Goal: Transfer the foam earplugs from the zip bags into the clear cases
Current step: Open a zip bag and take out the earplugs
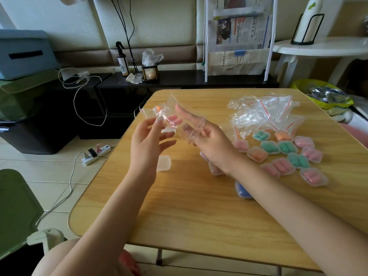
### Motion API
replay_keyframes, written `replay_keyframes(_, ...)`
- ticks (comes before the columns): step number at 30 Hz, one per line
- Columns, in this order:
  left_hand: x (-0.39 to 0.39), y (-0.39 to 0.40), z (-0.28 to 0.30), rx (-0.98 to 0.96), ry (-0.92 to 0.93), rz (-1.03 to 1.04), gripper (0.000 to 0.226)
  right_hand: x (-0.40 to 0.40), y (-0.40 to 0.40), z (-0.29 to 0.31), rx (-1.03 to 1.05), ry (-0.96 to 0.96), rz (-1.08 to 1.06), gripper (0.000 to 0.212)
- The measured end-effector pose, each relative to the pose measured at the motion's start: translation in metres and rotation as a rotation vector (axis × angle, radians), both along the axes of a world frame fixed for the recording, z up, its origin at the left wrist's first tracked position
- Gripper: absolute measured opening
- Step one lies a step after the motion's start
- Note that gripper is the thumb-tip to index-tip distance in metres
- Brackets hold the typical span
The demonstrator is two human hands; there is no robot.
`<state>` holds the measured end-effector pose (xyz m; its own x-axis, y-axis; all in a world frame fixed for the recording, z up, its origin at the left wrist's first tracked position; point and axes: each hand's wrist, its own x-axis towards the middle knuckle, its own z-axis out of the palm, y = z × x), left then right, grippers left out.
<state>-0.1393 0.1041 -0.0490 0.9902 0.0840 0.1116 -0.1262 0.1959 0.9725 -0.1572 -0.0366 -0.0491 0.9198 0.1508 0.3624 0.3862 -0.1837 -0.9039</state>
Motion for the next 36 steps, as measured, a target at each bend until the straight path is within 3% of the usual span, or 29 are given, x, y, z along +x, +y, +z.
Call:
replay_keyframes(5,-0.001,0.001,0.000,0.048,-0.050,0.005,0.010,0.000,-0.001,0.001,-0.002,0.057,-0.018,0.041)
replay_keyframes(10,-0.005,-0.003,0.001,0.129,-0.088,0.012,0.010,0.012,0.000,-0.011,-0.076,0.033,-0.134,0.031)
replay_keyframes(14,-0.003,-0.002,0.000,0.075,-0.012,0.061,0.007,0.013,-0.003,-0.012,-0.192,-0.052,-0.228,0.020)
replay_keyframes(17,-0.001,-0.002,-0.002,0.004,0.066,0.080,0.005,0.011,-0.004,-0.010,-0.543,-0.105,-0.252,0.050)
replay_keyframes(19,0.000,-0.002,-0.003,-0.025,0.091,0.081,0.005,0.009,-0.003,-0.008,-0.629,-0.161,-0.281,0.060)
replay_keyframes(23,0.001,0.000,-0.002,-0.030,0.082,0.106,0.010,0.007,-0.002,-0.007,-0.592,-0.214,-0.277,0.058)
replay_keyframes(28,0.007,0.011,0.000,-0.114,0.124,0.216,0.006,0.007,-0.002,-0.008,-0.424,-0.207,-0.154,0.026)
replay_keyframes(30,0.011,0.017,0.001,-0.163,0.140,0.265,0.003,0.008,-0.004,-0.005,-0.334,-0.209,-0.171,0.022)
replay_keyframes(33,0.013,0.020,0.000,-0.203,0.146,0.284,0.008,0.006,-0.009,0.002,-0.120,-0.117,-0.183,0.020)
replay_keyframes(36,0.010,0.016,0.000,-0.191,0.146,0.230,0.009,0.008,-0.012,0.002,-0.065,0.007,-0.208,0.022)
